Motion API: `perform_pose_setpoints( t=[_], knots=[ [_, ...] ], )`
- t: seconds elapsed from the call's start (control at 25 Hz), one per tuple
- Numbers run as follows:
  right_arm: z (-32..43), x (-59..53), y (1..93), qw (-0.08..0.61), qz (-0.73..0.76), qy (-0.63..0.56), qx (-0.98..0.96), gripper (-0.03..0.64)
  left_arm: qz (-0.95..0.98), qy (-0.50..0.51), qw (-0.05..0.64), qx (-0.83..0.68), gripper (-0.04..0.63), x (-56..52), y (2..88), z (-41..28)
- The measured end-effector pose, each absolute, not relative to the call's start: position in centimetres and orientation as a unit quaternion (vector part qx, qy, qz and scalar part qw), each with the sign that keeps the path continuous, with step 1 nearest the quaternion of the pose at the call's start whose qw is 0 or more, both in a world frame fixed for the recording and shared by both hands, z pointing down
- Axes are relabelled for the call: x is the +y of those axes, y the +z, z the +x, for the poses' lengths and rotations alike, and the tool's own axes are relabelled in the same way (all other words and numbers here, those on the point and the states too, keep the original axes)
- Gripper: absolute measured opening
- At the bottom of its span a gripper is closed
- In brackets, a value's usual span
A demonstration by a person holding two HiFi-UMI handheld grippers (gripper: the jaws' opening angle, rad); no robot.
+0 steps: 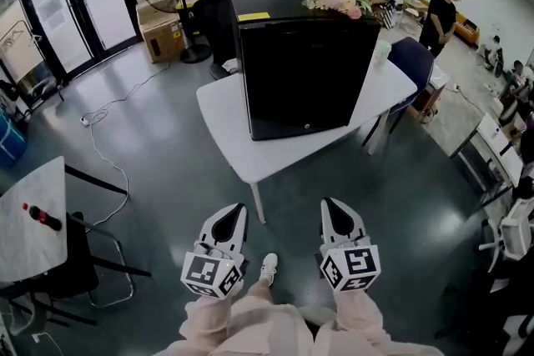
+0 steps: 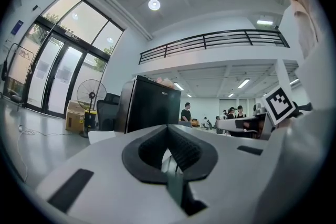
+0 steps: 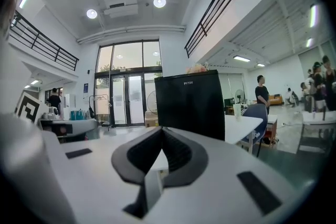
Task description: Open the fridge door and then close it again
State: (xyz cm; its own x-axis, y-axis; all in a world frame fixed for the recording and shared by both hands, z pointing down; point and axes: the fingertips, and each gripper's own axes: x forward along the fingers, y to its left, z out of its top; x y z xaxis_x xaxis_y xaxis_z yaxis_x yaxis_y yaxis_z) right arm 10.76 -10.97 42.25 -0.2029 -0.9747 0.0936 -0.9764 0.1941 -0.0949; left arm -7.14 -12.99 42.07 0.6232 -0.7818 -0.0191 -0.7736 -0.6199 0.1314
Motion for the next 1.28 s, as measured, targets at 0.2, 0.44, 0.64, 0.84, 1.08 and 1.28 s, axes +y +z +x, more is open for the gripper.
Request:
perform_pose_setpoints(
  t=[0.2,0.44,0.64,0.84,1.08,1.28],
  knots=[
    [11.4,-16.0,41.1,0.018,0.626,0.05,-0.778,0.012,0.901,-0.044,0.057,-0.427,0.011,-18.3,41.4,-6.0],
    [10.6,-21.3,40.2,0.026,0.605,0.033,-0.795,0.012,0.911,-0.04,0.053,-0.407,0.011,-24.0,40.7,-5.1],
    [10.3,-25.6,38.3,0.063,0.584,-0.026,-0.809,0.012,0.915,-0.038,0.042,-0.398,0.012,-28.8,40.1,-5.1],
    [10.5,-30.0,35.9,0.088,0.561,-0.086,-0.818,0.012,0.918,-0.029,0.022,-0.394,0.011,-33.3,39.3,-4.9],
    [9.4,-34.4,32.5,0.122,0.513,-0.158,-0.835,0.014,0.928,-0.035,-0.008,-0.37,0.012,-37.3,37.0,-3.8],
    [9.2,-37.4,29.8,0.168,0.484,-0.229,-0.828,0.014,0.932,-0.043,-0.028,-0.36,0.012,-39.7,35.2,-3.1]
  ],
)
